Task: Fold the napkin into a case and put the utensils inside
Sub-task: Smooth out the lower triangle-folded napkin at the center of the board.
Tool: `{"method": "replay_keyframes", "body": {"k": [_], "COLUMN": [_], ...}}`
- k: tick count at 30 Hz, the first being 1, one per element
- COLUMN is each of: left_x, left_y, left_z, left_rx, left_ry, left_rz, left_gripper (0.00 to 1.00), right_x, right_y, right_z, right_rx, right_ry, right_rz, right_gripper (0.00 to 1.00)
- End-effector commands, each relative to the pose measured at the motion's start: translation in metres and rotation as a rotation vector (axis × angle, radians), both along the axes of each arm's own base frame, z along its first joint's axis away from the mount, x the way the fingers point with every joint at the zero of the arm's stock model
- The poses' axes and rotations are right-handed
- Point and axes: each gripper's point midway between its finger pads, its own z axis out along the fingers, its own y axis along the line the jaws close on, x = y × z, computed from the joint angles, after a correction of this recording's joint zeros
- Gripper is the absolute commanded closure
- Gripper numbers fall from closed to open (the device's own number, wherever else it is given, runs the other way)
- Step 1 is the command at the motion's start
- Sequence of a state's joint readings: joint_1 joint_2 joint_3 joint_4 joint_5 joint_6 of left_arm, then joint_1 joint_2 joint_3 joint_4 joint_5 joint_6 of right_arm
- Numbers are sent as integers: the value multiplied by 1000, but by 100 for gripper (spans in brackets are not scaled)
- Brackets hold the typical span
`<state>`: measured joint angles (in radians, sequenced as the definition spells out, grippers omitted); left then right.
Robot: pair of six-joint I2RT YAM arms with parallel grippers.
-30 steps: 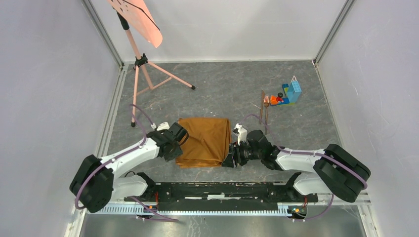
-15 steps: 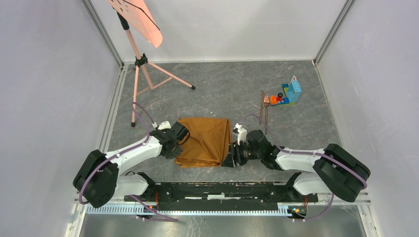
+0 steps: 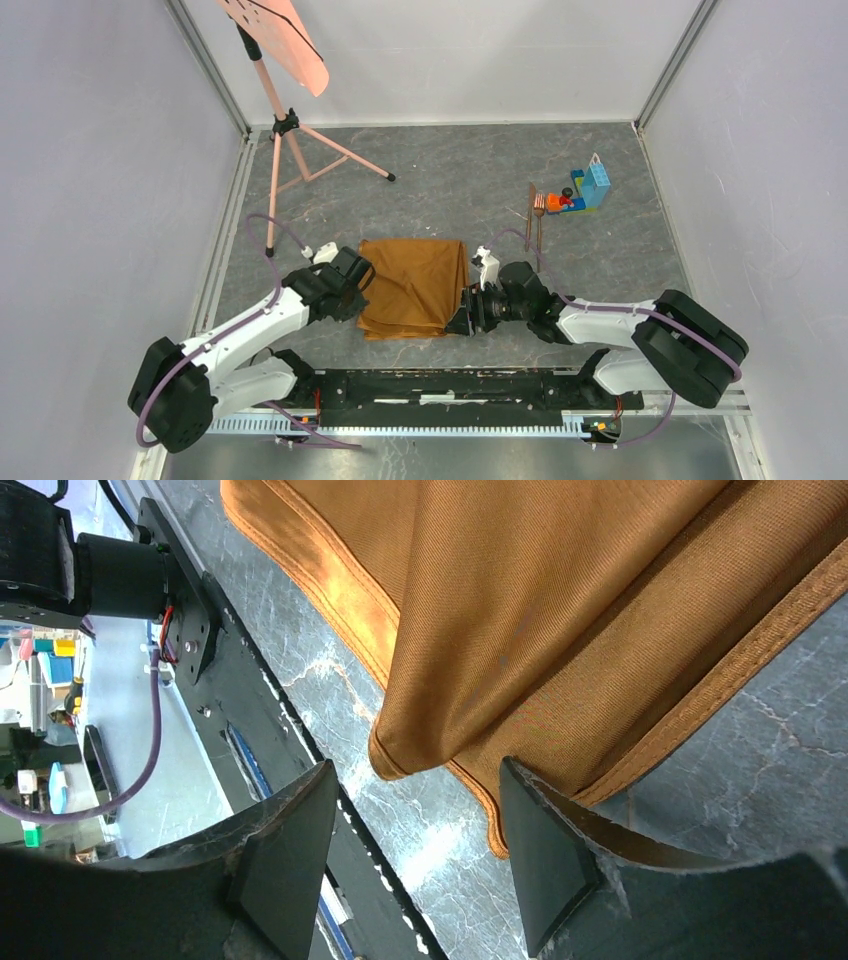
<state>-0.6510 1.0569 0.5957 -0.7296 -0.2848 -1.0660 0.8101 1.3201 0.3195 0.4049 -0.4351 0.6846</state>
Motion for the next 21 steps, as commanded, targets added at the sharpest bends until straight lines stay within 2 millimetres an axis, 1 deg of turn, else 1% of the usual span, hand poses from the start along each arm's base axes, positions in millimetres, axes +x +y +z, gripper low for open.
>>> {"method": "replay_keyframes", "body": {"k": [1, 4, 7, 11, 14, 15, 16, 19, 21], "left_x": [-6, -10, -15, -22, -24, -23, -23, -23, -25], "left_y": [-5, -2, -5, -16, -16, -17, -19, -24, -26], "left_z": [5, 6, 7, 1, -2, -1, 1, 7, 10], "left_rx": [-39, -39, -66, -124, -125, -130, -138, -164, -182], "left_ry": [7, 12, 21, 55, 62, 59, 56, 51, 50], "left_rz": [-38, -33, -47, -79, -78, -82, -89, -115, -126], "left_gripper": [98, 98, 98, 98, 98, 97, 96, 95, 93], "right_x": [9, 8, 10, 17, 21, 21, 21, 23, 21], "right_y": [12, 15, 13, 8, 5, 4, 3, -3, -7], "right_z": [15, 12, 8, 8, 11, 12, 13, 11, 7], "right_rx": [59, 53, 21, -28, -42, -43, -52, -94, -113], "right_ry": [-32, -28, -49, -86, -110, -118, -126, -150, -151], "right_rz": [-11, -8, -19, -40, -47, -47, -48, -46, -32], "right_gripper": [34, 38, 41, 52, 66, 70, 70, 76, 77]}}
